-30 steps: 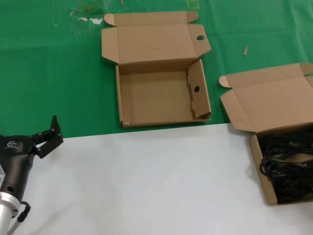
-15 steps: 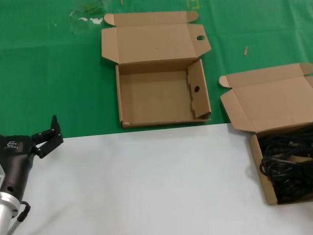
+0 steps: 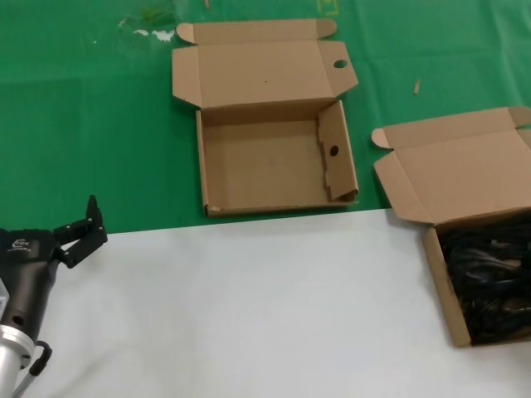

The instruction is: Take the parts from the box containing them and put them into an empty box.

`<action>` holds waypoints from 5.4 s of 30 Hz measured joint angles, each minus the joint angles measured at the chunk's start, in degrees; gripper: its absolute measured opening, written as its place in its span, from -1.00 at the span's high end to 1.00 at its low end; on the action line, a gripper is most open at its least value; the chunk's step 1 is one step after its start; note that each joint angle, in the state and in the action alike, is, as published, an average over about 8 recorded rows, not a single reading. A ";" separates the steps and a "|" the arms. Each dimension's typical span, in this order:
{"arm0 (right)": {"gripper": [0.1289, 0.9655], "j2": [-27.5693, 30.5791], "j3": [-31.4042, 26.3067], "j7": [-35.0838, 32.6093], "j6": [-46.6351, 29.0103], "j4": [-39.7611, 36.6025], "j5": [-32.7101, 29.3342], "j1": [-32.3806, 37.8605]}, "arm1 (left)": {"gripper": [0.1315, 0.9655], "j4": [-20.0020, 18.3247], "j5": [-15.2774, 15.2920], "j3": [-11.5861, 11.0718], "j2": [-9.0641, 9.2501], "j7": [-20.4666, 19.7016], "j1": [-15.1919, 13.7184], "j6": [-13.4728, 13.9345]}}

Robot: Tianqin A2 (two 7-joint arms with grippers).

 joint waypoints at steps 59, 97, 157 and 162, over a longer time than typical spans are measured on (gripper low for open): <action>0.97 -56.49 -17.47 -52.14 -5.03 -78.51 -7.93 73.32 | -1.00 0.00 0.00 0.00 0.00 0.01 0.00 0.00; 0.50 -56.50 -17.43 -52.23 -5.05 -78.66 -7.91 73.38 | -1.00 0.00 0.00 0.00 0.00 0.01 0.00 0.00; -1.00 -52.42 -8.30 -19.53 15.52 -40.46 -0.48 40.79 | -1.00 0.00 -0.01 0.00 0.00 0.01 0.00 0.00; -1.00 -51.80 -6.91 -14.57 18.65 -34.63 0.66 35.81 | -1.00 0.00 -0.01 0.00 0.00 0.01 0.00 0.00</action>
